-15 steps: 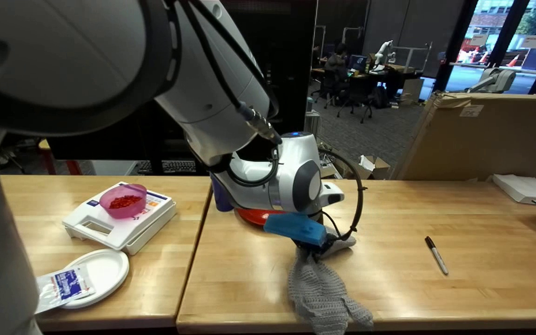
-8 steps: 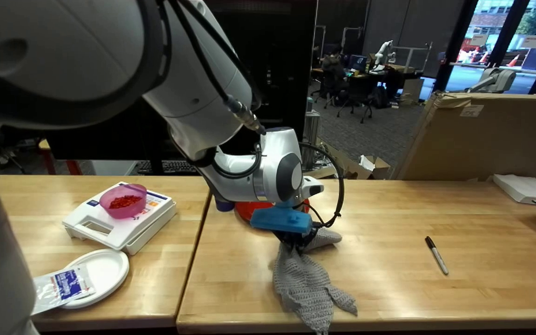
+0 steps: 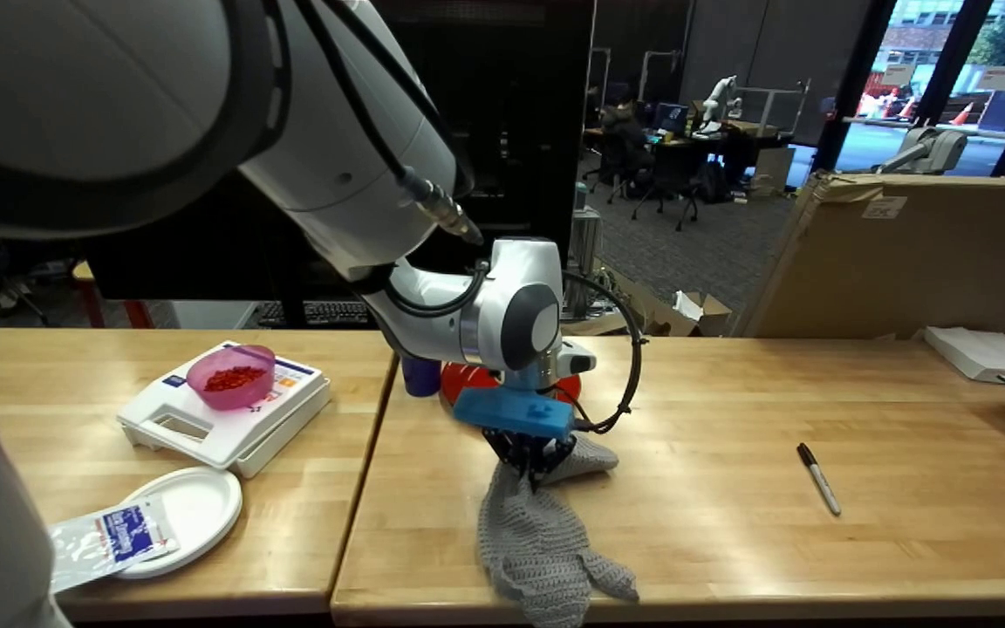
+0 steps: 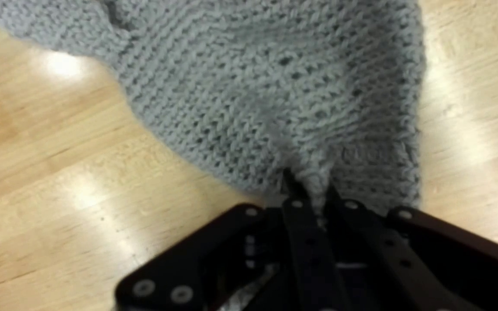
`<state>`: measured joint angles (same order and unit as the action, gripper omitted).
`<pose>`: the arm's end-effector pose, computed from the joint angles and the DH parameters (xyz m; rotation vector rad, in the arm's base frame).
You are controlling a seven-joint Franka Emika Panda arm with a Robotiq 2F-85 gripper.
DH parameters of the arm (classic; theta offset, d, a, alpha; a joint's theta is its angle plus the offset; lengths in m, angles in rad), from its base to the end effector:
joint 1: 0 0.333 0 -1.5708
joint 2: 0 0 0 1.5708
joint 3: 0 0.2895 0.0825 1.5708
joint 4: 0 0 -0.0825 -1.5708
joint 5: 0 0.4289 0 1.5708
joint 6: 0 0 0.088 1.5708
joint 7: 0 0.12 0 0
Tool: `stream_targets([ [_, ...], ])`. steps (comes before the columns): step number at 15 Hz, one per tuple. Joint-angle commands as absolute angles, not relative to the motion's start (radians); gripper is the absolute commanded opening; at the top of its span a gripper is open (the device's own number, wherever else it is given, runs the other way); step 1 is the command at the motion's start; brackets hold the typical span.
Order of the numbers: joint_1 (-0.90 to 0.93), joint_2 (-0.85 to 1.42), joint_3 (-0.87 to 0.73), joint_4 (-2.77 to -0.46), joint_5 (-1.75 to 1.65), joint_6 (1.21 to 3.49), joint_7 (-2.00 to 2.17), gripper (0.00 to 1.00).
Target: Use the grey cloth to wipe the table
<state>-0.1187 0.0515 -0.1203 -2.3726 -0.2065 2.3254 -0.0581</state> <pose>0.5015 -0.1285 0.2215 3.0027 -0.0479 -0.1797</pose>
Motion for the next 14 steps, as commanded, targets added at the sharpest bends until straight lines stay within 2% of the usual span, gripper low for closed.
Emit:
stream_targets([
  [1,-0.108,0.045,-0.104,-2.412,-0.158,2.300,-0.110,0.02],
  [9,-0.088,0.062,-0.074,-2.405,-0.167,2.251,-0.141,0.02],
  [14,-0.058,0.018,-0.046,-2.500,-0.156,2.317,-0.089,0.02],
])
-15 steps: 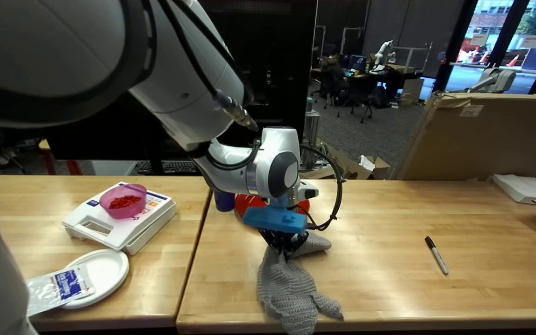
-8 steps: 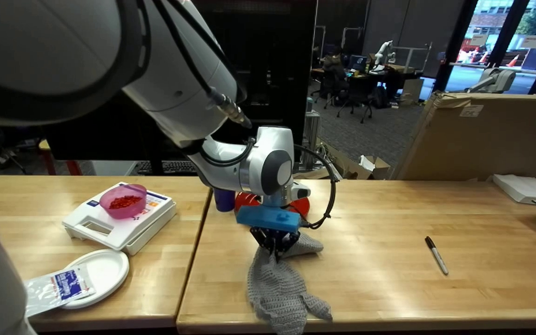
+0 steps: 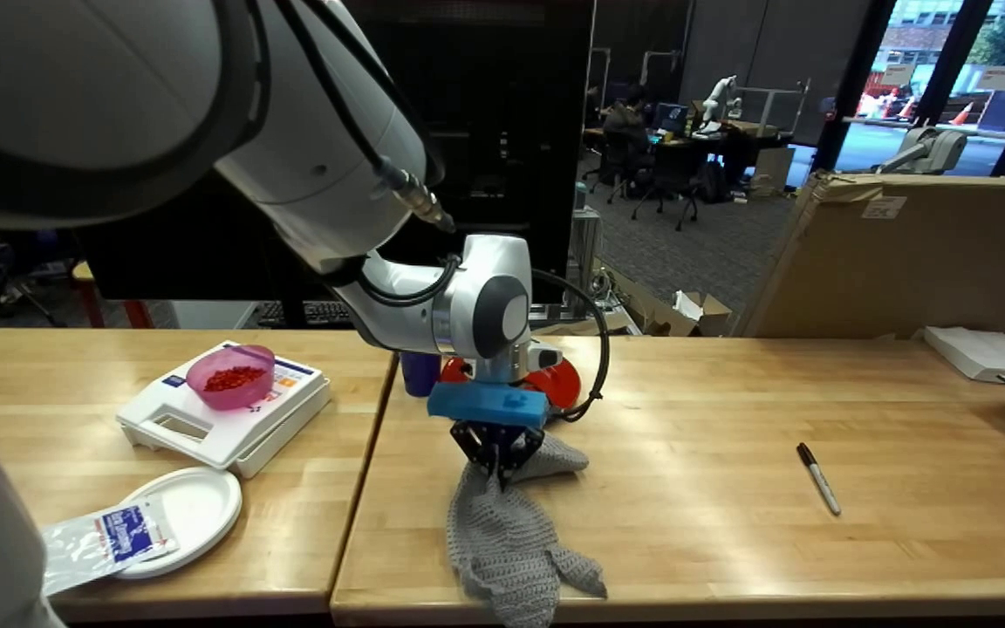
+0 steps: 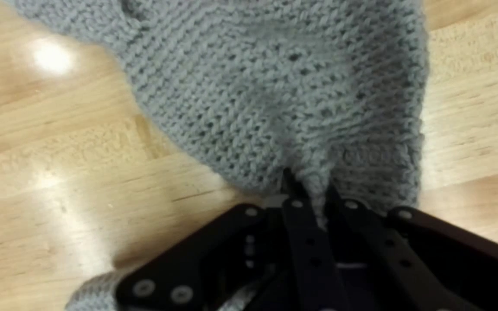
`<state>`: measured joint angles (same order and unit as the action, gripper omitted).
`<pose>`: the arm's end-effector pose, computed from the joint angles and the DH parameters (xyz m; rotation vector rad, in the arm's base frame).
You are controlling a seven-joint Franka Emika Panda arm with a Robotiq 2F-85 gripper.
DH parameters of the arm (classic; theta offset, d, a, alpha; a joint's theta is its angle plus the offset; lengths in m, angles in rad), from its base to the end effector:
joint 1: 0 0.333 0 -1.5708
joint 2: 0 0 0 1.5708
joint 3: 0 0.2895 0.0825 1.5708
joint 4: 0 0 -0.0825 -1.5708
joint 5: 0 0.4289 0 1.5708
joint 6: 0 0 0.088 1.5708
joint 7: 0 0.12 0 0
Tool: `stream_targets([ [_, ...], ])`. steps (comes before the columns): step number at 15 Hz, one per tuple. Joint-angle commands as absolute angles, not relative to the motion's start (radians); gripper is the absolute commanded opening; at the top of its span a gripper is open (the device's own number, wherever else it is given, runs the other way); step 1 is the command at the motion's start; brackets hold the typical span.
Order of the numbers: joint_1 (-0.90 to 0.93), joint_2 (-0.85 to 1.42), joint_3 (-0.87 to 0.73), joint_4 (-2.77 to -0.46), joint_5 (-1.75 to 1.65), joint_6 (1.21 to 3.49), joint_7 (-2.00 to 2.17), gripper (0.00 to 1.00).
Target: Use the grey cloth to wipe the table
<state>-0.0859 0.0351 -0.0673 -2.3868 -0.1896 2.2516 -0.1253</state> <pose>0.4972 -0.0842 0.2186 3.0102 0.1568 -0.2836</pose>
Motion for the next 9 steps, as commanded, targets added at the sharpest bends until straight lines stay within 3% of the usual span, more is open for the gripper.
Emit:
stream_targets([
  [1,-0.052,0.007,-0.040,-2.528,-0.156,2.342,-0.071,0.02],
  [9,0.013,-0.129,0.035,-2.745,-0.142,2.472,0.080,0.02],
])
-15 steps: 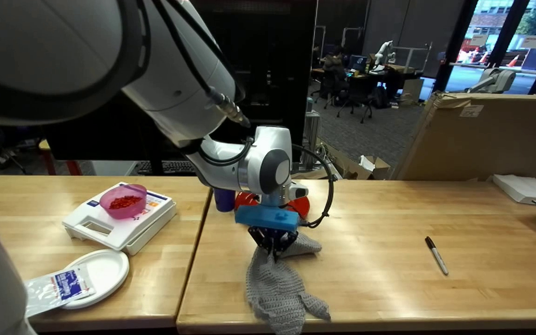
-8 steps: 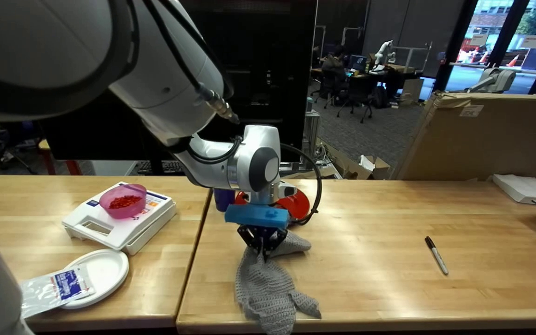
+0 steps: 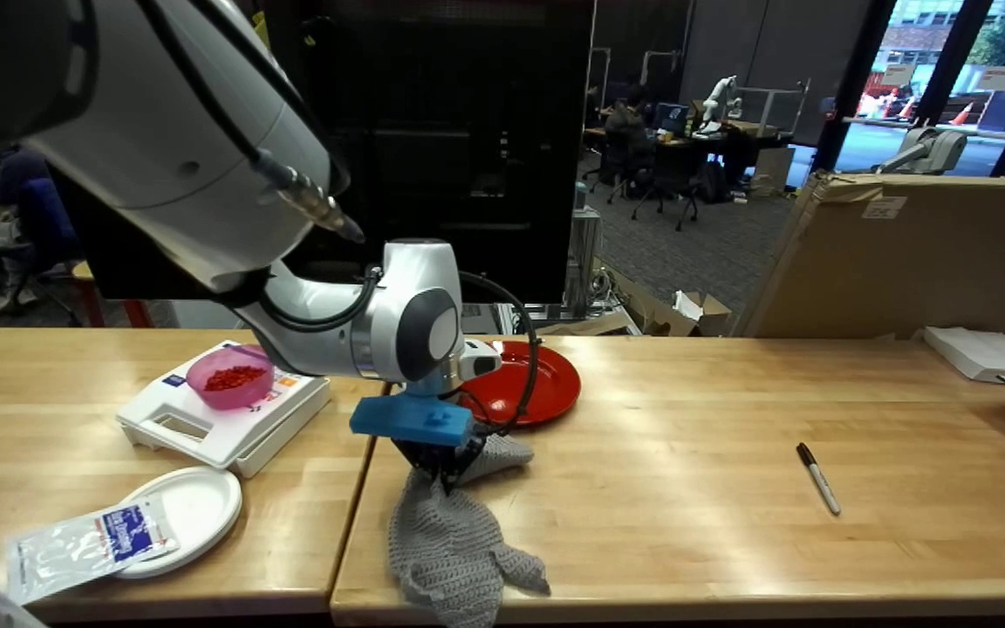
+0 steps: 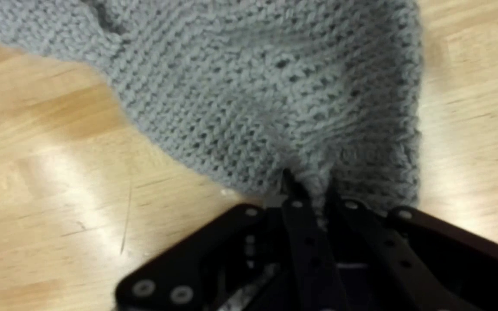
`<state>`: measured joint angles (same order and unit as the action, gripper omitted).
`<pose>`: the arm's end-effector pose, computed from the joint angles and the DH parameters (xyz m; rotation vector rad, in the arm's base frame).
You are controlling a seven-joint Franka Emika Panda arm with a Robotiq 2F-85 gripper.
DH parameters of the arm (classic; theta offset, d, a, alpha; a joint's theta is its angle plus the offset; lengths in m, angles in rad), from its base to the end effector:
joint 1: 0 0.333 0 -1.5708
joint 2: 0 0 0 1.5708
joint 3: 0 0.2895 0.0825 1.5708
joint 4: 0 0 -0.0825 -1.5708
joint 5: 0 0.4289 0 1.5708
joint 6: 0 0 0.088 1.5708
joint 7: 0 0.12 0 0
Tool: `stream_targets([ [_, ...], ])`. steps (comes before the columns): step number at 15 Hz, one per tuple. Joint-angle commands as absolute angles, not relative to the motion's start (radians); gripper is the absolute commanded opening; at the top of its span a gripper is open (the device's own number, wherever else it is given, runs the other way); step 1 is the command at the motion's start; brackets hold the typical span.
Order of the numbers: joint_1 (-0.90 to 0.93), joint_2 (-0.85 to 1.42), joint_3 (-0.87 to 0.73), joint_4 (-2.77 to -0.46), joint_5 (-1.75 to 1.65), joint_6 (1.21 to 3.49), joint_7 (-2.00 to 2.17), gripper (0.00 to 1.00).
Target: Use the grey cloth to wipe the table
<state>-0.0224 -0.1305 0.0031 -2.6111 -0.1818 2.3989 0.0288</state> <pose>0.4505 -0.0117 0.2162 3.0179 0.1374 -0.1224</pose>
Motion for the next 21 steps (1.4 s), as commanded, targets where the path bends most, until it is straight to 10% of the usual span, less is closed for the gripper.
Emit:
stream_targets([
  [1,0.026,-0.145,0.047,-2.763,-0.132,2.466,0.085,0.02],
  [21,0.188,-0.174,0.293,-2.796,-0.144,2.355,0.260,0.02],
])
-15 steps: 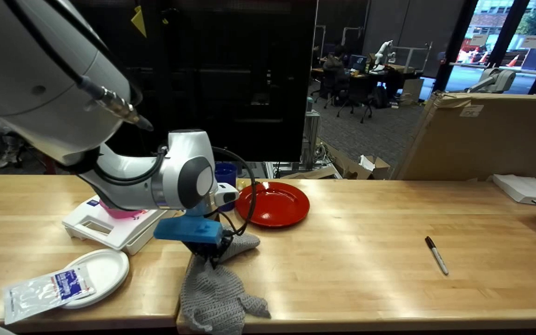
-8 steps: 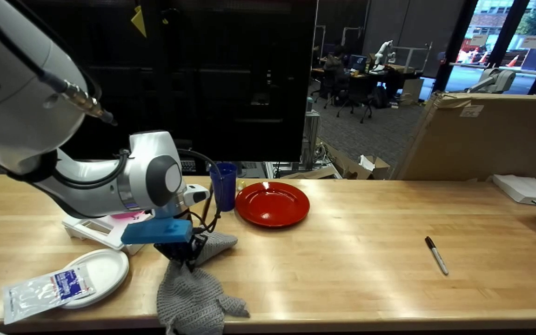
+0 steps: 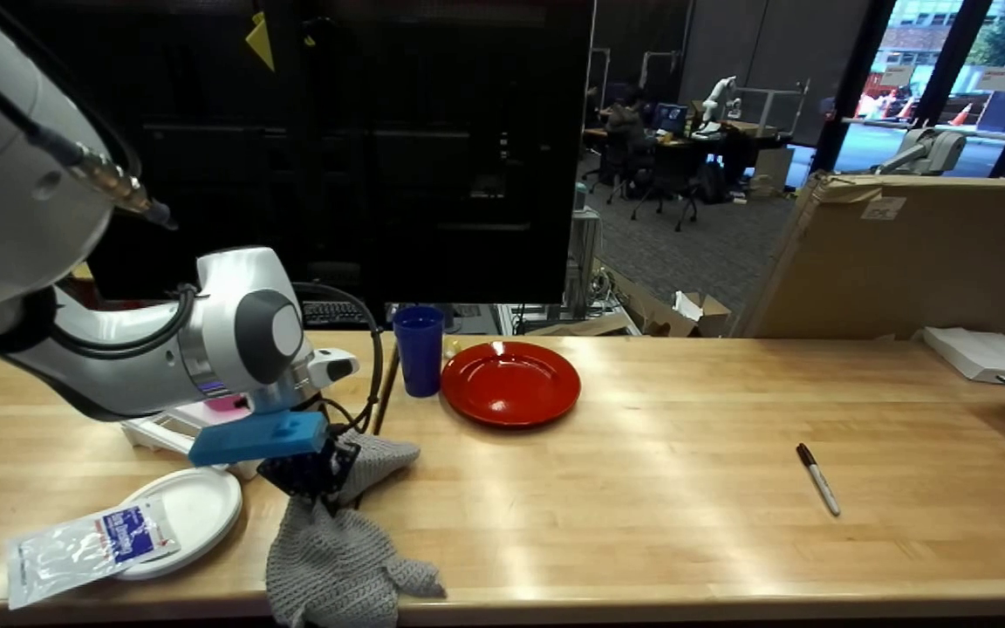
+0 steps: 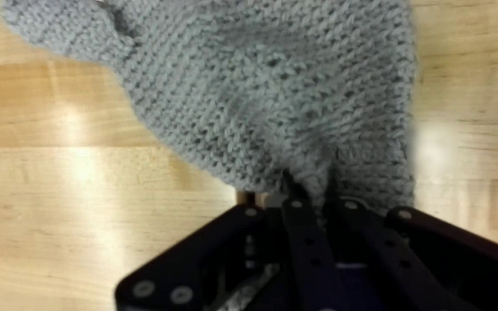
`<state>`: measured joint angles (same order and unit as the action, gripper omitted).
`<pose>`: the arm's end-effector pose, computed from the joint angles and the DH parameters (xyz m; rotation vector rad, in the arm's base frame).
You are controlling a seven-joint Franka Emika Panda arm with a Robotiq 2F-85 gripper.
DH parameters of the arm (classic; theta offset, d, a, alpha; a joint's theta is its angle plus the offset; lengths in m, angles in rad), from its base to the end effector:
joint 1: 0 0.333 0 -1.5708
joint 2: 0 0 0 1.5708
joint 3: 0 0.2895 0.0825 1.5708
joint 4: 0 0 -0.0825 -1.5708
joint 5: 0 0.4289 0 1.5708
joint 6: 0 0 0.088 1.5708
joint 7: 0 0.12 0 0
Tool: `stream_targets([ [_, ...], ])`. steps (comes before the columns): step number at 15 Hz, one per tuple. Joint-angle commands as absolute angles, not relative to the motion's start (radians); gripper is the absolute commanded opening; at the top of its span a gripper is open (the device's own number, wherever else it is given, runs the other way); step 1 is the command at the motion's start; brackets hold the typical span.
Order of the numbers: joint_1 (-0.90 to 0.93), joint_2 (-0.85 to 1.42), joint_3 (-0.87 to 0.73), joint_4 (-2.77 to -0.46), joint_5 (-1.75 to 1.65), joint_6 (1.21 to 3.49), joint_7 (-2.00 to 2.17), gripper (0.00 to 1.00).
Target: Use the grey cloth to wipe the table
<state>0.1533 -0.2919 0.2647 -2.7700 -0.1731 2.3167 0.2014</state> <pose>0.3651 0.1422 0.2115 2.8628 0.4741 -0.1603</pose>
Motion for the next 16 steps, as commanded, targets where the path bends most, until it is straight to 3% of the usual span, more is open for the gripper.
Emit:
stream_targets([
  [1,0.189,-0.188,0.295,-2.816,-0.145,2.360,0.268,0.02],
  [9,0.181,-0.208,0.286,-2.829,-0.135,2.381,0.291,0.02],
  [16,0.007,-0.262,0.238,-2.776,-0.329,2.451,0.474,0.02],
])
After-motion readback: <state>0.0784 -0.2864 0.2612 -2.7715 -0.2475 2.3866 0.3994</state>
